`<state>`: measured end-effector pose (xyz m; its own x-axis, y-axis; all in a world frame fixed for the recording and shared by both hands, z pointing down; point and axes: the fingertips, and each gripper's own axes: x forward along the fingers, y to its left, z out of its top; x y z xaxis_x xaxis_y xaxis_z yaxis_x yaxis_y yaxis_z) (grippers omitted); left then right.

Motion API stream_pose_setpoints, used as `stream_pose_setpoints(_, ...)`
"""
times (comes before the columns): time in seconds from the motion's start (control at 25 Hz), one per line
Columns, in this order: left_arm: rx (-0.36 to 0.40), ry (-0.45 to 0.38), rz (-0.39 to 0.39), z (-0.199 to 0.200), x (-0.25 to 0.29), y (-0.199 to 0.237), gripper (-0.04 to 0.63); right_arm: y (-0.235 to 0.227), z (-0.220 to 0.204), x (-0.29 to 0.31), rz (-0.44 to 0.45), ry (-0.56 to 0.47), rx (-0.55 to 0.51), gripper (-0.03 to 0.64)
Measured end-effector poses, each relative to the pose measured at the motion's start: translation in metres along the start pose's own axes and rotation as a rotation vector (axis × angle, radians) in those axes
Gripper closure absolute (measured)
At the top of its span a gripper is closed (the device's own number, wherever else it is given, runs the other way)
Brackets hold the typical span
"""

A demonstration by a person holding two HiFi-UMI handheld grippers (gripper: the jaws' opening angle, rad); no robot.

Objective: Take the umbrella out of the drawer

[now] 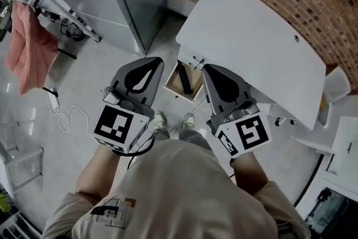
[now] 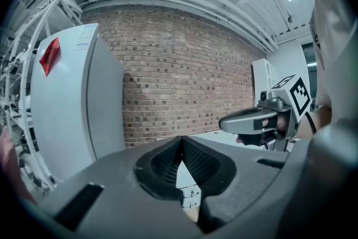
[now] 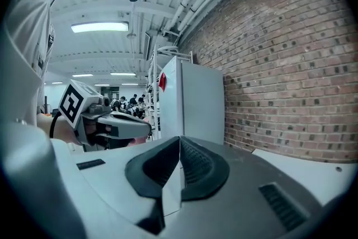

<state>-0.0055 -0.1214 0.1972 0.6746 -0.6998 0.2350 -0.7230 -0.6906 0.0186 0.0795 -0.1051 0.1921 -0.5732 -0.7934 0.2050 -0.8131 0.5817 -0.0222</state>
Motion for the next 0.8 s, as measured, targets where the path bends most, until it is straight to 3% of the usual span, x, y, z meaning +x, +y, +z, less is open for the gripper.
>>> stream_pose_setpoints(0.12, 0.039, 0.019, 0.013, -0.008, 0.008, 0.002, 0.589, -0.001, -0.01, 0.006, 0.003, 0.003, 0.003, 0.609)
stream_pose_setpoints(0.36, 0.008, 0.062, 0.045, -0.044, 0.032, 0.016, 0.589, -0.013, -0.053, 0.026, 0.015, 0.047, 0.038, 0.583)
stream_pose_setpoints(0.48, -0.03, 0.064, 0.076, -0.065, 0.046, 0.027, 0.589, -0.021, -0.084, 0.042, 0.015, 0.08, 0.061, 0.522)
stream_pose_setpoints(0.8, -0.042, 0.114, 0.105, -0.131, 0.09, 0.057, 0.589, -0.049, -0.187, 0.096, -0.015, 0.187, 0.121, 0.474)
